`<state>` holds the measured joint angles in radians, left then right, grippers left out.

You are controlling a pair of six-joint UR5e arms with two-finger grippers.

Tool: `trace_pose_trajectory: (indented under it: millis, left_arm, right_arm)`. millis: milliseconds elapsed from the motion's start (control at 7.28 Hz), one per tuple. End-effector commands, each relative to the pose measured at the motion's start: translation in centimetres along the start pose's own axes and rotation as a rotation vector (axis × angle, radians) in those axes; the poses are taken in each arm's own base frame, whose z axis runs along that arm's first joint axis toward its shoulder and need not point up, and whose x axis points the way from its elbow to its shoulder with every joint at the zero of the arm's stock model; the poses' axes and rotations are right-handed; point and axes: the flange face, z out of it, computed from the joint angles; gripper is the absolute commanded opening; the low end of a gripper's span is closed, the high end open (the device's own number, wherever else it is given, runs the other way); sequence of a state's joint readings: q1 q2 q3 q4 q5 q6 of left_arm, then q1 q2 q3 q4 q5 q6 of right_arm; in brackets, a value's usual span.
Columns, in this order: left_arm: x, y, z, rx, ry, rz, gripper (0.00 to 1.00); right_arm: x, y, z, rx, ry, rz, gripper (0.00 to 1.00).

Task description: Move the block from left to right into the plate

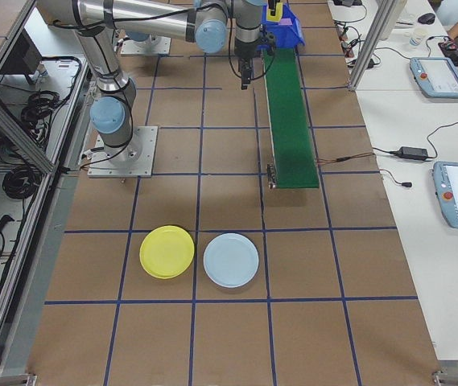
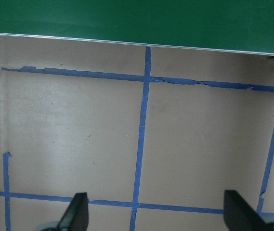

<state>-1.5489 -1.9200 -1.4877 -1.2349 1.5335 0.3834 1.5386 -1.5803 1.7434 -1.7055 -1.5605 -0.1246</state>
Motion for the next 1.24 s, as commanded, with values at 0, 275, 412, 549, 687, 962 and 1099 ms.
trace_pose_trajectory:
  millis: [0,275,412,549,687,962,1099]
  left_arm:
    - [5.3,-2.1,3.1,0.006,0.031,-0.149,0.31]
    - [7.9,-4.4,7.9,0.046,0.079,-0.155,0.31]
    - [8.2,-4.6,8.5,0.045,0.081,-0.152,0.31]
    - [8.4,-4.3,9.0,0.034,0.083,-0.152,0.34]
    - [8.5,-4.2,9.1,0.029,0.083,-0.170,0.93]
    - [8.6,-4.6,6.9,0.066,0.082,-0.223,1.00]
    - [8.6,-4.2,4.0,0.105,0.071,-0.217,1.00]
  right_arm:
    - [0.0,0.0,0.2,-0.007,-0.001,-0.001,1.00]
    - [0.0,0.0,0.3,-0.010,0.000,-0.001,1.00]
    - [0.0,0.0,0.3,-0.012,0.000,-0.004,1.00]
    - [0.0,0.0,0.3,-0.010,-0.002,-0.006,1.00]
    - [0.0,0.0,0.4,-0.013,-0.001,-0.006,1.00]
    - [0.1,0.0,1.0,-0.025,-0.004,-0.004,1.00]
    - [0.1,0.0,1.2,-0.030,-0.004,-0.004,1.00]
